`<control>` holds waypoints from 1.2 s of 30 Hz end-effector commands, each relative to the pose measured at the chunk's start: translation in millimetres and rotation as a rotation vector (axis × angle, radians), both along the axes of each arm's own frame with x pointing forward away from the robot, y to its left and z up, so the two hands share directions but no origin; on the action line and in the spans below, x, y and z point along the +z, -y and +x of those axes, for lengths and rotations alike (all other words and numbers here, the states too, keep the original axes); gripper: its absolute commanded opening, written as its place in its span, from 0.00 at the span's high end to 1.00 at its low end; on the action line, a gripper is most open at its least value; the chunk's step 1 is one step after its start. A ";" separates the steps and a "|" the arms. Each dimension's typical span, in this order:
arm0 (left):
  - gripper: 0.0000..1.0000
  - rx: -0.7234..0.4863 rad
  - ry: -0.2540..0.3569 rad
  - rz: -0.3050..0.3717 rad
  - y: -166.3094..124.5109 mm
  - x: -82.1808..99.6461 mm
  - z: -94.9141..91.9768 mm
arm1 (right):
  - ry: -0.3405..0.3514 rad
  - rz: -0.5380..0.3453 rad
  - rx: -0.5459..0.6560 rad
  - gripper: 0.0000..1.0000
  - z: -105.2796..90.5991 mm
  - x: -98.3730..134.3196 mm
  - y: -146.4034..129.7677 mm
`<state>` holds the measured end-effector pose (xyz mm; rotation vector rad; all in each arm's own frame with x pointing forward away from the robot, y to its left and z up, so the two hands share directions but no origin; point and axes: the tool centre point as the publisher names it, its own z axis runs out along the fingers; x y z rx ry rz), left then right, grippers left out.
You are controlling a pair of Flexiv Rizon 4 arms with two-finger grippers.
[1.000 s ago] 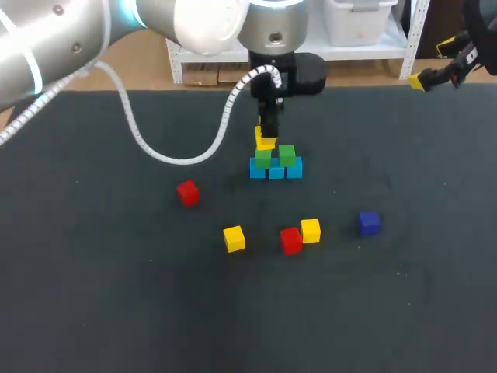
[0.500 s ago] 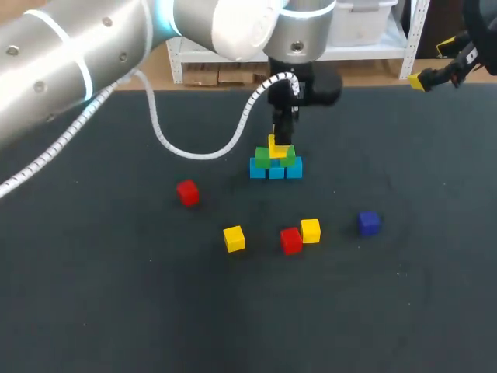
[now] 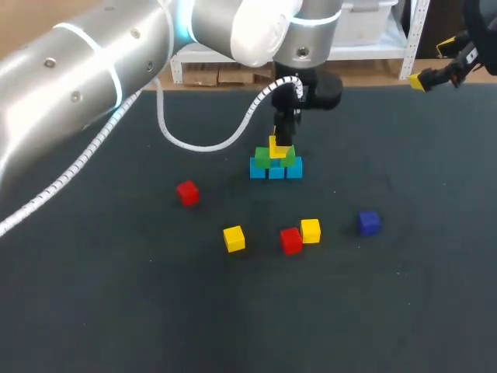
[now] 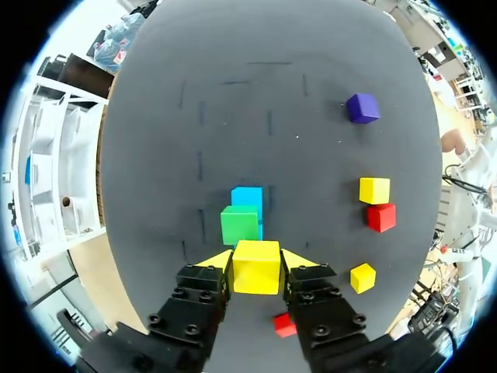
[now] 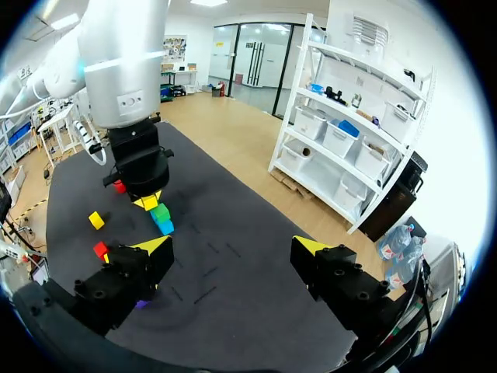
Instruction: Place the blue cubes, place green cubes on the blue cubes, place the yellow cubes on the green cubes, then place the red cubes on the yellow cubes, and place purple cube on the red cubes.
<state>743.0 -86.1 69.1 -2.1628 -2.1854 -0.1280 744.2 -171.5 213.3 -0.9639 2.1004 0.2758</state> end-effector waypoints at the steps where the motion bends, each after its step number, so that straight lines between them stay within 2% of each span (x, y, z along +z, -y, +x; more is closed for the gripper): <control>1: 1.00 -0.002 -0.016 0.016 1.5 -0.6 10.7 | 0.002 -0.002 -0.004 0.00 -0.7 -0.2 -0.8; 28: 1.00 0.045 0.003 0.024 -5.1 -7.7 30.2 | 0.002 -0.002 -0.004 0.00 -0.7 -0.2 -0.8; 34: 0.92 0.045 0.004 0.021 -4.7 -5.6 28.7 | 0.002 -0.002 -0.004 0.00 -0.7 -0.2 -0.8; 36: 0.92 0.043 0.005 0.023 -4.5 -5.6 28.2 | 0.002 -0.002 -0.004 0.00 -0.7 -0.2 -0.8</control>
